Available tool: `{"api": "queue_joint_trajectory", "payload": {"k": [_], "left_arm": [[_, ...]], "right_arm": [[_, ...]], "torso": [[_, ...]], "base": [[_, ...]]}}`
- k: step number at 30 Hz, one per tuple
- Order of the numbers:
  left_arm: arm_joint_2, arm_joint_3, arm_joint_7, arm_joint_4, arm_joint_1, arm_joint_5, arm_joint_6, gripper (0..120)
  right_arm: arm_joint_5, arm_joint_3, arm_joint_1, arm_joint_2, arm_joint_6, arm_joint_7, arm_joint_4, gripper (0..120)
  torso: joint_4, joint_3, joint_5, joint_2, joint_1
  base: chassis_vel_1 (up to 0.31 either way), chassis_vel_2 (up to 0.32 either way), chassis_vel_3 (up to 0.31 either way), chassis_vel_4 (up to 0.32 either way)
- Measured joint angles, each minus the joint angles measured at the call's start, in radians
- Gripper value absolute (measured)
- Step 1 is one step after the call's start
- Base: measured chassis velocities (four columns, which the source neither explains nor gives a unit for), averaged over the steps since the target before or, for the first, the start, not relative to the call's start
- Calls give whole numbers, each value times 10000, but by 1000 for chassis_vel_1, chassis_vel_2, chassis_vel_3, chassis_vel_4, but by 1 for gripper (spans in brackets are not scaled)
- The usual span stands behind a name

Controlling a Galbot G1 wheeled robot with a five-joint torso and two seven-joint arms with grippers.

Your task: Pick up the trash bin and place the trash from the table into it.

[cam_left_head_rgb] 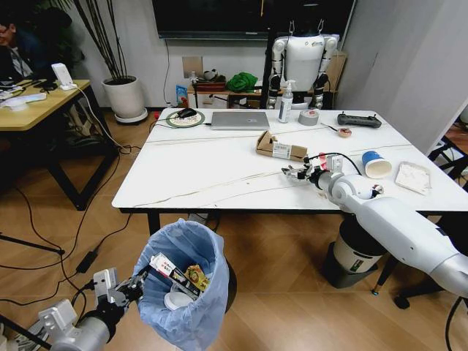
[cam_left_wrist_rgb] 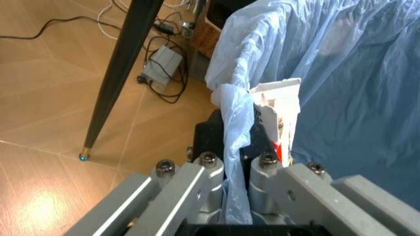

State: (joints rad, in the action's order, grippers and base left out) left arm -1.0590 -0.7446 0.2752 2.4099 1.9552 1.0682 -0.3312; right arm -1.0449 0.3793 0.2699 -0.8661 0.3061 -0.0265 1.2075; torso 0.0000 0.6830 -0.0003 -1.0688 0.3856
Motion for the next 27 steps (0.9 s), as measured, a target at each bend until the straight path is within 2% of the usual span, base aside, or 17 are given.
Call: {"api": "queue_joint_trajectory", "payload": {"k": [4, 6, 7, 12, 14, 20, 27], "left_arm": [[0, -2, 1, -3, 0, 0, 0, 0], [0, -9, 1, -3, -1, 0, 0, 0], [0, -9, 1, -3, -1, 0, 0, 0], [2, -33, 9, -3, -1, 11, 0, 0], [2, -35, 9, -2, -1, 11, 0, 0], [-10, -30, 12, -3, -6, 7, 0, 0], [-2, -31, 12, -8, -11, 14, 0, 0]], "right_arm": [[26, 20, 44, -12, -8, -47, -48, 65], [50, 29, 52, -11, -15, -65, -49, 53], [50, 29, 52, -11, -15, -65, -49, 53], [86, 65, 83, -2, -50, -141, -80, 30], [86, 69, 76, -1, -50, -146, -80, 29], [79, 140, 15, 23, -49, -187, -110, 3], [80, 175, 13, 17, -85, -201, 23, 0]], "torso": [[-2, 0, 5, 0, 0], [-2, 0, 3, 0, 0], [-2, 0, 3, 0, 0], [-3, -1, 0, -1, -2], [-2, -1, 2, -1, -2], [-1, 0, 2, -1, -1], [-2, 2, 3, 0, -1]], "base": [[0, 0, 0, 0], [0, 0, 0, 0], [0, 0, 0, 0], [0, 0, 0, 0], [0, 0, 0, 0], [0, 0, 0, 0], [0, 0, 0, 0]]}}
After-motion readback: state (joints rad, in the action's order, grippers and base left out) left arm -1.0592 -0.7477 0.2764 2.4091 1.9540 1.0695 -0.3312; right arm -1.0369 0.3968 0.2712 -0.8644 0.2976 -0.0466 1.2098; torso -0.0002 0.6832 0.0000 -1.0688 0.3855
